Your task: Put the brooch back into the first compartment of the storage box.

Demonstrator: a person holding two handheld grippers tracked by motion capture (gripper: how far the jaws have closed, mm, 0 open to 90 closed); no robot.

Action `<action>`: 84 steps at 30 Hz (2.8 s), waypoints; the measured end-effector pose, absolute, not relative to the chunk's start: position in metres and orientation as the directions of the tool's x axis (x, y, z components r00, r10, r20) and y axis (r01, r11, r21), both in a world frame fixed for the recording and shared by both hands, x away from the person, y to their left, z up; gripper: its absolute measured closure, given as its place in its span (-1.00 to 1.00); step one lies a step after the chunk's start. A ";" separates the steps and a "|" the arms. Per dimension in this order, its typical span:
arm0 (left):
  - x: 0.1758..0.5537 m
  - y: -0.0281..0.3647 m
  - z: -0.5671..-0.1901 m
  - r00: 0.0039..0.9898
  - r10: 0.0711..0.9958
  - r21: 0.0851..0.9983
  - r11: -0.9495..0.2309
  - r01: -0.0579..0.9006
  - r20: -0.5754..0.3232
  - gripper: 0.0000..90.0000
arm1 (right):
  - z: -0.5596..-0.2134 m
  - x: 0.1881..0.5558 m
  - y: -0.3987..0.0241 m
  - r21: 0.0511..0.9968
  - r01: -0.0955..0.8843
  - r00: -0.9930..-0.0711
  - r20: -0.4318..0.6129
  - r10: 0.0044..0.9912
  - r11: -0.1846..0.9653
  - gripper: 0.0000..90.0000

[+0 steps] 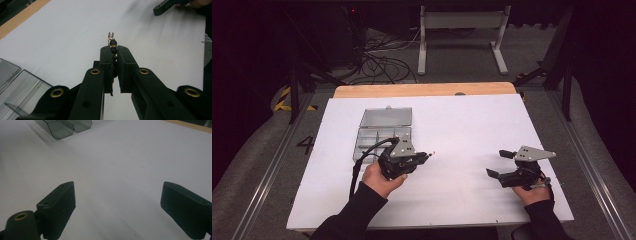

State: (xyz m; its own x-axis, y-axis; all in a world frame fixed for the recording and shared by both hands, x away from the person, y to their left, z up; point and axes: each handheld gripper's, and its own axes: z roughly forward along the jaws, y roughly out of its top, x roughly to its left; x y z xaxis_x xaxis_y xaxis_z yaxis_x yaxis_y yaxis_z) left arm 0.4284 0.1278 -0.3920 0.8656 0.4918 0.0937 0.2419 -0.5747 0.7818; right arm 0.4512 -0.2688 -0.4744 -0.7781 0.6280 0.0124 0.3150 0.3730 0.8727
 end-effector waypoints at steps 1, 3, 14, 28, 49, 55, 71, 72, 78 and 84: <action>0.429 0.131 -0.392 0.861 0.500 0.783 -0.571 0.248 0.092 0.86 | -0.474 0.451 -0.269 0.873 0.315 -0.778 0.012 0.628 0.373 -0.71; 0.430 0.136 -0.392 0.854 0.512 0.785 -0.564 0.256 0.089 0.86 | -0.474 0.451 -0.269 0.873 0.315 -0.778 0.012 0.628 0.373 -0.71; 0.435 0.165 -0.392 0.815 0.573 0.791 -0.535 0.296 0.082 0.86 | -0.475 0.451 -0.268 0.872 0.316 -0.779 0.013 0.627 0.374 -0.71; 0.442 0.199 -0.392 0.765 0.638 0.790 -0.511 0.339 0.085 0.86 | -0.475 0.451 -0.268 0.870 0.318 -0.778 0.013 0.628 0.376 -0.71; 0.463 0.242 -0.408 0.662 0.747 0.767 -0.460 0.447 0.062 0.86 | -0.475 0.451 -0.268 0.869 0.318 -0.778 0.011 0.628 0.378 -0.71; 0.473 0.248 -0.412 0.644 0.762 0.752 -0.462 0.469 0.066 0.86 | -0.475 0.451 -0.267 0.869 0.318 -0.778 0.011 0.628 0.379 -0.71; 0.495 0.261 -0.425 0.577 0.816 0.722 -0.414 0.555 0.024 0.85 | -0.475 0.451 -0.268 0.870 0.317 -0.779 0.011 0.626 0.378 -0.71; 0.496 0.261 -0.426 0.574 0.819 0.717 -0.416 0.559 0.028 0.85 | -0.475 0.451 -0.268 0.870 0.317 -0.779 0.011 0.626 0.379 -0.71; 0.502 0.262 -0.431 0.551 0.834 0.703 -0.402 0.586 0.017 0.85 | -0.475 0.451 -0.268 0.870 0.317 -0.780 0.012 0.626 0.378 -0.71; 0.506 0.265 -0.435 0.528 0.849 0.692 -0.392 0.607 0.018 0.85 | -0.475 0.451 -0.268 0.870 0.317 -0.781 0.013 0.625 0.377 -0.71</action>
State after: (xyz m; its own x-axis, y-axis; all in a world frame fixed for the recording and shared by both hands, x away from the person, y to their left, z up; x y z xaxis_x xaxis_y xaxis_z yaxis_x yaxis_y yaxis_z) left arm 0.5062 0.2650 -0.4350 0.5276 0.8493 0.0180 0.6069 -0.3917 0.6916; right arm 0.4514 -0.2678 -0.4751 -0.7806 0.6249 0.0132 0.3168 0.3773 0.8702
